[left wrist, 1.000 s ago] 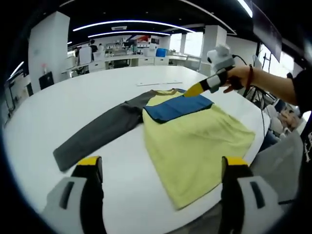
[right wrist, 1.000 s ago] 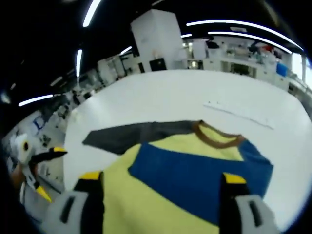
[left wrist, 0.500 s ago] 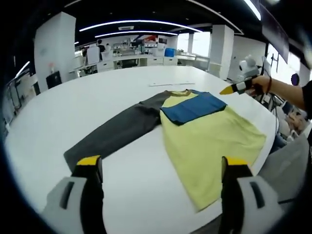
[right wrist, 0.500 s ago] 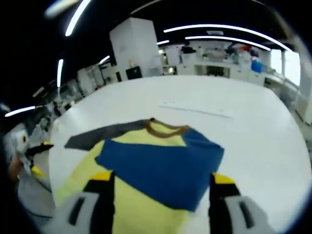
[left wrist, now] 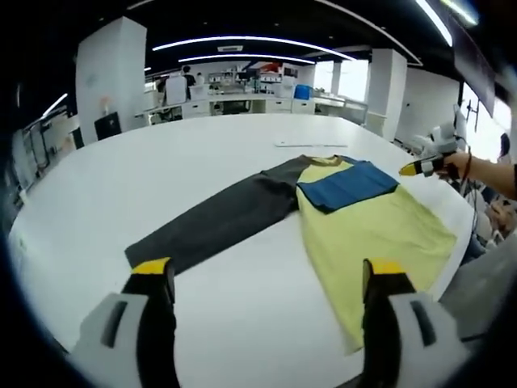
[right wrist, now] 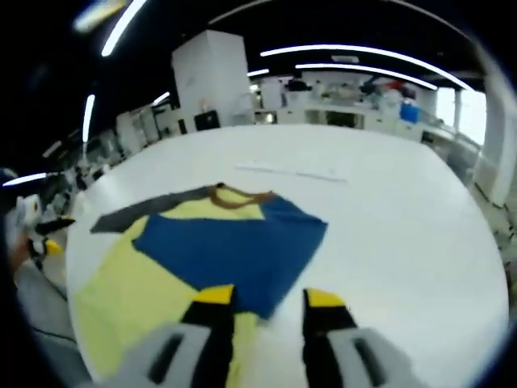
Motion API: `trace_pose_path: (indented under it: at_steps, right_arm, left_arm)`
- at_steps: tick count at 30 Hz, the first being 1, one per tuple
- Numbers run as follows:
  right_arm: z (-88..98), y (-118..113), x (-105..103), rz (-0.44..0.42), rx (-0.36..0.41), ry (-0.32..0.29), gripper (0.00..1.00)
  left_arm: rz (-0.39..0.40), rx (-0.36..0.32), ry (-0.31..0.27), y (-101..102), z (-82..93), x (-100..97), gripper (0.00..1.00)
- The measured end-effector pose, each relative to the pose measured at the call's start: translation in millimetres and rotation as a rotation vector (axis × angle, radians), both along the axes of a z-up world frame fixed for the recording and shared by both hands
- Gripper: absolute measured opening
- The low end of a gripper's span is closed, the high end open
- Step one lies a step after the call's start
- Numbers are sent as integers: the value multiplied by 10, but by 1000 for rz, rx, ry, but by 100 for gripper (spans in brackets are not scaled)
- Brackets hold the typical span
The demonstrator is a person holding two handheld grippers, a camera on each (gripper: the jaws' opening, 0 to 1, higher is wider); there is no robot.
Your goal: Fold the garment on the visible template until the final outline fits inside the template.
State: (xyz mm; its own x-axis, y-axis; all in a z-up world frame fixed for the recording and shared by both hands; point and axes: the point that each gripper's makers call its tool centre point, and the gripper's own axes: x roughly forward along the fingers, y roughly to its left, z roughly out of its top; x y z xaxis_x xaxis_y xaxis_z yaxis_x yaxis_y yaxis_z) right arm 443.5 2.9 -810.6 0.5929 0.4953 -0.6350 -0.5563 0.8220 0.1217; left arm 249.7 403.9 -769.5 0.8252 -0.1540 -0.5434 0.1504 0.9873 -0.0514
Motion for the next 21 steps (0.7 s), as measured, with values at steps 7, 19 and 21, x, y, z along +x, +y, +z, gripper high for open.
trace_pose_path:
  at_steps: [7, 19, 21]
  right_arm:
    - [-183, -25, -111, 10, -31, 44, 10]
    - [-303, 5, -75, -35, 24, 48, 6]
    - [-300, 41, -81, -38, 42, 46, 4]
  left_arm:
    - [71, 2, -8, 212, -11, 4, 86]
    - [283, 82, -41, 872, -67, 168, 56]
    - [300, 111, -48, 975, -109, 213, 52]
